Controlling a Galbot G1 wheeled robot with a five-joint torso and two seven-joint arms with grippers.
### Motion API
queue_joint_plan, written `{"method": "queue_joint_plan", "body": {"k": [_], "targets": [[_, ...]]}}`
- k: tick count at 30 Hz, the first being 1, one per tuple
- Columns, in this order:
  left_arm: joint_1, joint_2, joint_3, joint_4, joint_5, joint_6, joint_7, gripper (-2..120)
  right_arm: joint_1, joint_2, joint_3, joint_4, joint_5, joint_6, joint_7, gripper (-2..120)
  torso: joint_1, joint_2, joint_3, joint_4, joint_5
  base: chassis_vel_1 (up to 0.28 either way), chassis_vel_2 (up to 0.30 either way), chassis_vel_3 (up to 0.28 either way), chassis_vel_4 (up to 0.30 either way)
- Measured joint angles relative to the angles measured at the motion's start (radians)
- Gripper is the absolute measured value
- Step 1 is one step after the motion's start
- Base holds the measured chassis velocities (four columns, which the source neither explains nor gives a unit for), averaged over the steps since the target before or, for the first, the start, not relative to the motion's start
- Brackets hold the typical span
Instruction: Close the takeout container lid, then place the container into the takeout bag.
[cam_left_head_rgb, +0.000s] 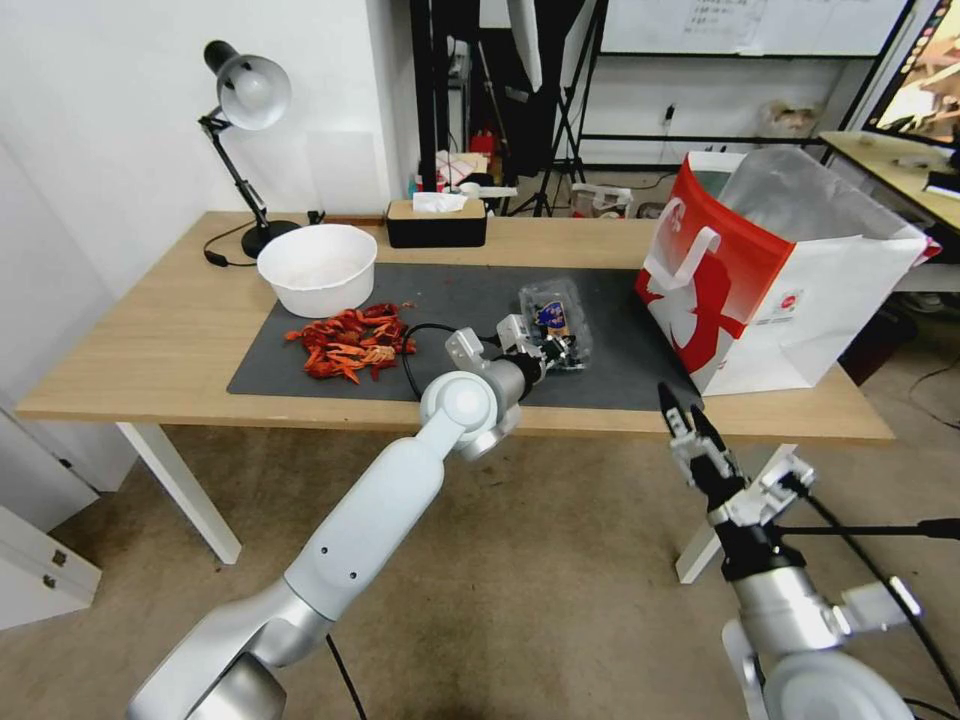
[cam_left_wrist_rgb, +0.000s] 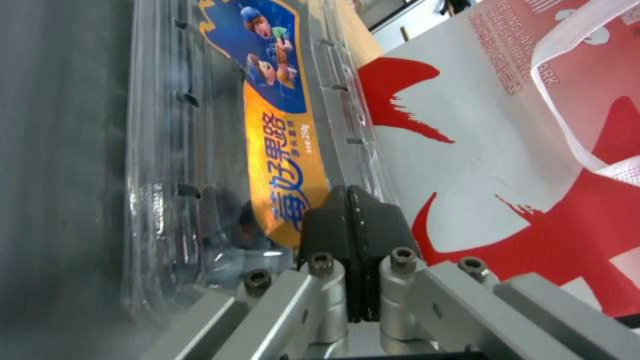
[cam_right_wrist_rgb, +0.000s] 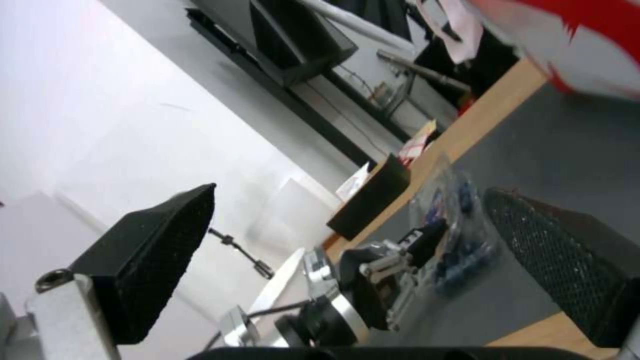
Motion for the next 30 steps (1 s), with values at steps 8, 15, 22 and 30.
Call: {"method": "queue_joint_plan", "body": {"k": [8, 15, 22, 30], "targets": [[0.005, -0.005, 0.004, 0.004, 0.015, -0.005, 0.006, 0, 0.130, -0.056, -0.014, -0.081, 0.101, -0.043, 0.077, 100, 0.000, 0.000, 0.000, -0.0002, 0.0000, 0.000, 0.000, 0.000, 0.000], [0.000, -0.004, 0.004, 0.011, 0.016, -0.009, 0.007, 0, 0.193, -0.124, -0.025, -0.136, 0.154, -0.058, 0.119, 100, 0.000, 0.000, 0.000, -0.0001, 0.0000, 0.000, 0.000, 0.000, 0.000], [-0.001, -0.006, 0.006, 0.013, 0.016, -0.012, 0.008, 0, 0.260, -0.225, -0.055, -0.193, 0.179, -0.077, 0.138, 100, 0.000, 0.000, 0.000, -0.0002, 0.0000, 0.000, 0.000, 0.000, 0.000], [0.000, -0.006, 0.008, 0.016, 0.016, -0.014, 0.008, 0, 0.385, -0.291, -0.093, -0.252, 0.229, -0.102, 0.180, 100, 0.000, 0.000, 0.000, -0.0001, -0.0001, 0.000, 0.000, 0.000, 0.000]]}}
